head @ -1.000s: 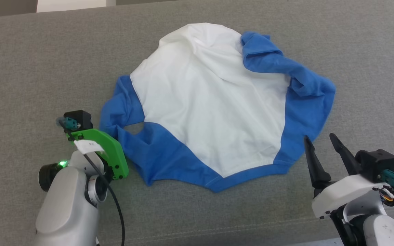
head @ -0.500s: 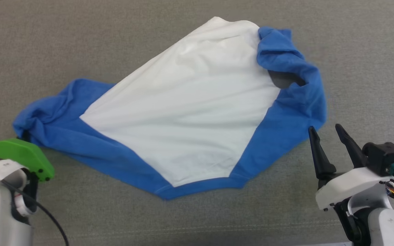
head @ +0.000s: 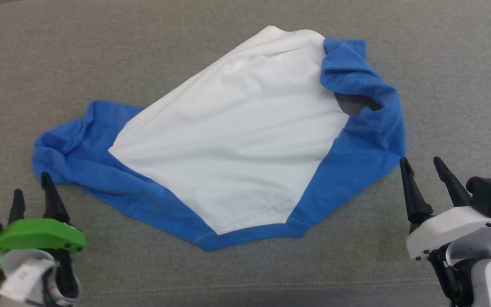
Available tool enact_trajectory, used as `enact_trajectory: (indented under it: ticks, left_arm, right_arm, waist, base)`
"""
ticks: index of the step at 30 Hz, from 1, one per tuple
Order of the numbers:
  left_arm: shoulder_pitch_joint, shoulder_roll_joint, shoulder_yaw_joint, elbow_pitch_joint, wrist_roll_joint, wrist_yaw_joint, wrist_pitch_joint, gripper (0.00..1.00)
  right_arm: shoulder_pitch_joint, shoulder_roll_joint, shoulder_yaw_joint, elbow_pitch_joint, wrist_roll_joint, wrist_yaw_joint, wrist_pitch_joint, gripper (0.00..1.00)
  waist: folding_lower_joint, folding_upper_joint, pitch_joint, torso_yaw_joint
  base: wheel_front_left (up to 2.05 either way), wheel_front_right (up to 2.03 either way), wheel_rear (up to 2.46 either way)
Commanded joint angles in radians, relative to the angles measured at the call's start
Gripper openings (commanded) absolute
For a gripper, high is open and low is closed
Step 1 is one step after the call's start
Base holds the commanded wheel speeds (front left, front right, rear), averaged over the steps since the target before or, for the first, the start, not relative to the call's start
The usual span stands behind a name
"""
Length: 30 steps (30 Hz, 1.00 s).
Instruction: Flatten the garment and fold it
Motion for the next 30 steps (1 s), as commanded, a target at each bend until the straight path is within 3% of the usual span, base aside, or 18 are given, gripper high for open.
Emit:
enact_trajectory:
  ticks: [1,5,13,20,24,25,26,29,30]
  left_arm:
    - [0.021,-0.024,-0.001,-0.013,0.001,-0.017,-0.056,1.0]
    - [0.033,-0.073,-0.028,-0.048,0.029,-0.064,-0.165,1.0]
    - [-0.002,-0.128,-0.064,-0.136,0.152,-0.132,-0.182,1.0]
    - [-0.003,-0.14,-0.095,-0.16,0.191,-0.146,-0.182,1.0]
    - [0.0,-0.14,-0.106,-0.15,0.174,-0.139,-0.182,1.0]
    - [0.002,-0.14,-0.107,-0.148,0.172,-0.138,-0.182,1.0]
    - [0.003,-0.14,-0.109,-0.145,0.17,-0.137,-0.182,1.0]
    - [0.008,-0.14,-0.113,-0.137,0.168,-0.135,-0.182,1.0]
    - [0.008,-0.14,-0.113,-0.134,0.168,-0.134,-0.182,1.0]
  right_arm:
    - [0.009,0.001,-0.011,0.007,0.0,-0.002,0.013,1.0]
    - [-0.001,0.001,-0.052,0.033,-0.003,-0.002,0.072,1.0]
    - [-0.088,0.001,-0.086,0.121,-0.006,-0.002,0.248,1.0]
    - [-0.128,0.001,-0.109,0.172,-0.095,-0.002,0.451,1.0]
    - [-0.106,0.001,-0.099,0.173,-0.085,-0.002,0.544,1.0]
    - [-0.099,0.001,-0.094,0.173,-0.081,-0.002,0.563,0.85]
    - [-0.091,0.001,-0.088,0.171,-0.072,-0.002,0.583,0.48]
    - [-0.076,0.001,-0.068,0.161,-0.035,-0.002,0.603,0.0]
    - [-0.073,0.001,-0.06,0.157,-0.02,-0.002,0.601,0.0]
  waist:
    - [0.0,0.0,-0.012,0.016]
    - [0.0,0.0,-0.015,0.049]
    - [0.0,0.0,0.01,0.113]
    - [0.0,0.0,0.025,0.151]
    - [0.0,0.0,0.021,0.16]
    - [0.0,0.0,0.019,0.16]
    - [0.0,0.0,0.018,0.161]
    - [0.0,0.0,0.013,0.162]
    - [0.0,0.0,0.011,0.162]
  base:
    - [0.0,0.0,0.0]
    - [0.0,0.0,0.0]
    - [0.0,0.0,0.0]
    - [0.0,0.0,0.0]
    - [0.0,0.0,0.0]
    - [0.0,0.0,0.0]
    - [0.0,0.0,0.0]
    - [0.0,0.0,0.0]
    - [0.0,0.0,0.0]
